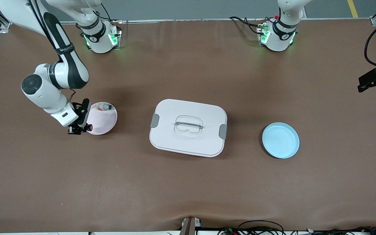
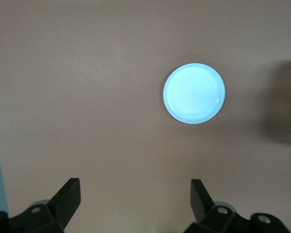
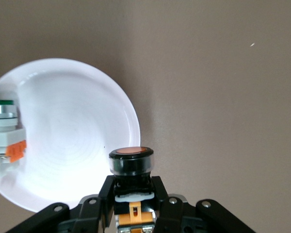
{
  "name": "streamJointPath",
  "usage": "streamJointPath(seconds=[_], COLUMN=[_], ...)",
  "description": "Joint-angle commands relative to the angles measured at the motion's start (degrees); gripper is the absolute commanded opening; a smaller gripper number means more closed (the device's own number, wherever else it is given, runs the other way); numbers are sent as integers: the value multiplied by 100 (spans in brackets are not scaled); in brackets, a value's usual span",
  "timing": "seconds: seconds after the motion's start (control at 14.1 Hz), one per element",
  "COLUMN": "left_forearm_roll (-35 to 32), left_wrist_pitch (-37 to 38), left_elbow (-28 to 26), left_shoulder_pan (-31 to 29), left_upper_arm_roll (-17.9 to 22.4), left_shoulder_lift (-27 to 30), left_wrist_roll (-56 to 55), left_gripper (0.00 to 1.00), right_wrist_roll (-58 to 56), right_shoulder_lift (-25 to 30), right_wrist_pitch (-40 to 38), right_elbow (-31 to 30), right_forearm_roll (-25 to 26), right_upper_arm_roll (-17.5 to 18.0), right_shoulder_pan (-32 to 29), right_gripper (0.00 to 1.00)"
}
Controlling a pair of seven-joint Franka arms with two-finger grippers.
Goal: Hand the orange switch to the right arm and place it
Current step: 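Carry the switch to the pink plate while the left gripper withdraws, then lower the switch onto the pink plate beside the breaker module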
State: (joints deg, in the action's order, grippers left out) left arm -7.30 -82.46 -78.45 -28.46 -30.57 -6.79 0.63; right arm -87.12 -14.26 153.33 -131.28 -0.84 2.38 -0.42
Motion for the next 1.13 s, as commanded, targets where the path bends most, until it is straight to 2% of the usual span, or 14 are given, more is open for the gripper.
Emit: streamJointPath(seconds=[0.0, 0.07, 0.14, 0.21, 0.57, 1.06], left_forearm_roll=[744, 808, 809, 809, 862, 844], left_wrist_pitch=[-138, -156, -139, -122, -60, -25], left_elbow=[-634, -784, -872, -986, -1269, -1234], left_shoulder_pan=[855, 1416, 1692, 1773, 1861, 1905], left_upper_arm_roll=[1310, 1839, 2131, 2195, 2170, 2169], left_shoulder_lift=[642, 792, 906, 1038, 1347, 1259], left_wrist_roll=[130, 121, 60, 25, -423, -415], left_gripper=[100, 100, 100, 100, 100, 100], right_wrist_roll=[-25, 28, 46, 98, 888, 1153], right_shoulder_lift=[-374, -523, -612, -656, -543, 36], right_wrist_pitch=[546, 723, 803, 795, 857, 182], right_elbow=[-12, -29, -30, -64, -556, -618], right_forearm_roll=[110, 92, 66, 40, 31, 31], right_upper_arm_roll=[113, 113, 113, 113, 140, 148], right_shoulder_pan=[-108, -108, -108, -108, 94, 323], right_gripper=[0, 0, 0, 0, 0, 0])
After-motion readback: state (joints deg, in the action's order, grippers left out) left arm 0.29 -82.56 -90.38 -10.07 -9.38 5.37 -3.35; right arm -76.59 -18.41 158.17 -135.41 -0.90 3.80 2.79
